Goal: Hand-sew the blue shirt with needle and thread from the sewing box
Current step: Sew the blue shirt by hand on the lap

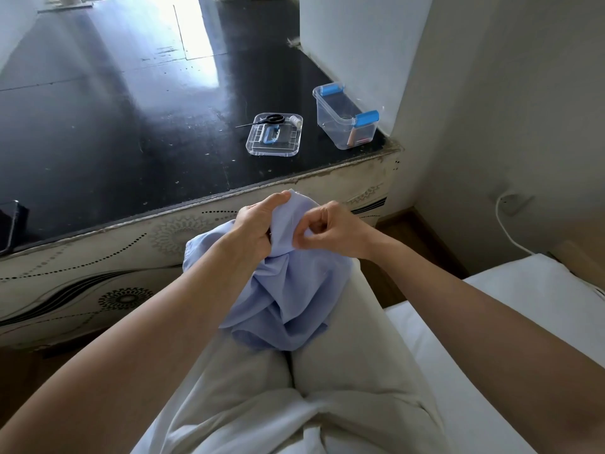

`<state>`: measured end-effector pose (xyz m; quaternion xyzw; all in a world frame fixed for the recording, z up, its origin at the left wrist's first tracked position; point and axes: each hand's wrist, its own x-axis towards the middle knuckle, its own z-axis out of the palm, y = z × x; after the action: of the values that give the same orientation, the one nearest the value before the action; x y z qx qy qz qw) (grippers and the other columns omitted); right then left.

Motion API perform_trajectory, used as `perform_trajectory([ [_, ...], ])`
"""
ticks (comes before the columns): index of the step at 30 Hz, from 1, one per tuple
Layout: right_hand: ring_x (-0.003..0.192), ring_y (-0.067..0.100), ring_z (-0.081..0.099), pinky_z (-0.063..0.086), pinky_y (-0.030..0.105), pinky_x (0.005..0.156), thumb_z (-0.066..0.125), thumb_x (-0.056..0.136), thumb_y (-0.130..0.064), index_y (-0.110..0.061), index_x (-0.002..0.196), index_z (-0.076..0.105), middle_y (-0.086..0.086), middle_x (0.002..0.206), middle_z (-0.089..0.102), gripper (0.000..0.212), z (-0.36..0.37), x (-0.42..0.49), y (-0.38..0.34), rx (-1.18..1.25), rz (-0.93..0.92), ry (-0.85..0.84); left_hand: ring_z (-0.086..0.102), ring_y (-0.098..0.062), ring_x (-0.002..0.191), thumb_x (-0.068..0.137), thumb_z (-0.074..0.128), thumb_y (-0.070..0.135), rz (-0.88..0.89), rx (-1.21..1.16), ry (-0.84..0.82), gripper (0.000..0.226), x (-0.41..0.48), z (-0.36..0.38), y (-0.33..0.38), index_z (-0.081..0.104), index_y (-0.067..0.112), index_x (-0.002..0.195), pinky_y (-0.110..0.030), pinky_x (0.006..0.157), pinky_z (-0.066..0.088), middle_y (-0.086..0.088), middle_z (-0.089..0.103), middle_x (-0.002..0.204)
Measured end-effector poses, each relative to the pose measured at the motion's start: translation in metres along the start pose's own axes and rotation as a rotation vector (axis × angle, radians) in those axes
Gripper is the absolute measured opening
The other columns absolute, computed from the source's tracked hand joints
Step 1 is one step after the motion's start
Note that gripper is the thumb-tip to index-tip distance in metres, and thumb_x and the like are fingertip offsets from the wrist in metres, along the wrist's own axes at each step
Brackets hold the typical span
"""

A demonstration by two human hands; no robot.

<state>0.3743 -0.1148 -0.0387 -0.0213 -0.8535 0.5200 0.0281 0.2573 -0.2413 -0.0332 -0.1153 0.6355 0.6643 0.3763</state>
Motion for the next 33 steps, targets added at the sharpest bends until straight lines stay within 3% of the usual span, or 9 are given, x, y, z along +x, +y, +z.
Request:
perform_trajectory([
  [4,0.067,0.016,0.054,0.048,0.027,0.064,0.073,0.087,-0.014,-0.004,0.093,0.073,0.012,0.076,0.065,0.012,-0.004,-0.006,0.0,0.059,0.142,-0.151,0.068,-0.034,0.099,0.031,0.091,0.039,-0.012,-0.013,-0.007,0.084,0.003,-0.001,-0.001,0.07,0.006,0.105,-0.048,0.085,0.055,-0.018,0.071,0.107],
  [7,0.058,0.002,0.053,0.047,0.021,0.06,0.072,0.088,-0.016,-0.003,0.097,0.07,-0.012,0.066,0.06,0.016,-0.008,-0.002,0.0,0.073,0.128,0.071,0.067,-0.03,0.089,0.065,0.087,0.03,0.023,-0.02,-0.015,0.049,0.002,0.001,-0.001,0.07,0.004,0.103,-0.036,0.074,0.056,-0.018,0.071,0.108],
  [9,0.062,0.002,0.057,0.052,0.023,0.065,0.07,0.089,-0.019,-0.004,0.099,0.068,-0.008,0.073,0.062,0.018,-0.008,0.002,0.001,0.069,0.114,0.235,0.067,-0.03,0.089,0.072,0.084,0.027,0.022,-0.013,-0.033,0.045,0.002,0.0,-0.001,0.07,0.002,0.107,-0.037,0.079,0.057,-0.02,0.07,0.11],
  [15,0.073,0.023,0.065,0.059,0.044,0.069,0.074,0.081,-0.044,-0.011,0.086,0.071,0.005,0.079,0.069,0.033,0.003,0.014,-0.001,-0.033,0.123,0.488,0.067,-0.035,0.105,0.041,0.091,0.036,0.022,0.039,-0.102,0.082,-0.005,0.004,0.0,0.07,0.005,0.113,-0.05,0.09,0.054,-0.02,0.071,0.11],
  [19,0.067,0.017,0.059,0.059,0.041,0.067,0.073,0.086,-0.03,-0.011,0.083,0.07,0.005,0.074,0.067,0.019,0.005,0.018,0.0,-0.077,0.094,0.519,0.067,-0.032,0.096,0.038,0.091,0.04,0.016,0.071,-0.134,0.088,-0.005,0.001,0.0,0.068,0.005,0.116,-0.049,0.09,0.054,-0.02,0.069,0.113],
  [24,0.06,0.014,0.049,0.045,0.017,0.056,0.07,0.089,-0.019,-0.009,0.078,0.067,0.008,0.067,0.059,0.015,0.0,0.009,-0.004,0.006,0.041,0.287,0.065,-0.025,0.079,0.08,0.078,0.023,0.058,0.084,-0.123,0.035,-0.009,0.001,-0.001,0.069,0.0,0.104,-0.032,0.068,0.056,-0.018,0.069,0.095],
  [26,0.059,0.018,0.046,0.043,0.018,0.054,0.068,0.09,-0.018,-0.013,0.081,0.065,0.01,0.065,0.056,0.011,-0.004,0.005,-0.003,0.009,0.019,0.22,0.064,-0.022,0.071,0.085,0.074,0.02,0.083,0.088,-0.145,0.02,-0.013,0.002,-0.001,0.068,0.002,0.093,-0.027,0.058,0.053,-0.015,0.067,0.086],
  [29,0.051,0.019,0.042,0.04,0.022,0.049,0.061,0.093,-0.016,-0.012,0.102,0.064,0.013,0.057,0.05,0.011,-0.013,0.003,-0.002,0.106,-0.002,0.362,0.057,-0.023,0.069,0.083,0.075,0.02,0.181,0.187,-0.148,0.014,-0.021,0.002,0.0,0.071,0.01,0.074,-0.025,0.058,0.048,-0.012,0.063,0.078],
  [33,0.051,0.009,0.049,0.047,0.021,0.052,0.053,0.096,-0.011,-0.018,0.123,0.059,0.016,0.067,0.058,0.029,-0.017,0.007,-0.003,0.09,0.037,0.28,0.058,-0.014,0.07,0.086,0.072,0.02,0.345,0.419,-0.25,0.007,-0.029,-0.002,0.0,0.076,0.018,0.08,-0.022,0.059,0.048,-0.005,0.067,0.076],
])
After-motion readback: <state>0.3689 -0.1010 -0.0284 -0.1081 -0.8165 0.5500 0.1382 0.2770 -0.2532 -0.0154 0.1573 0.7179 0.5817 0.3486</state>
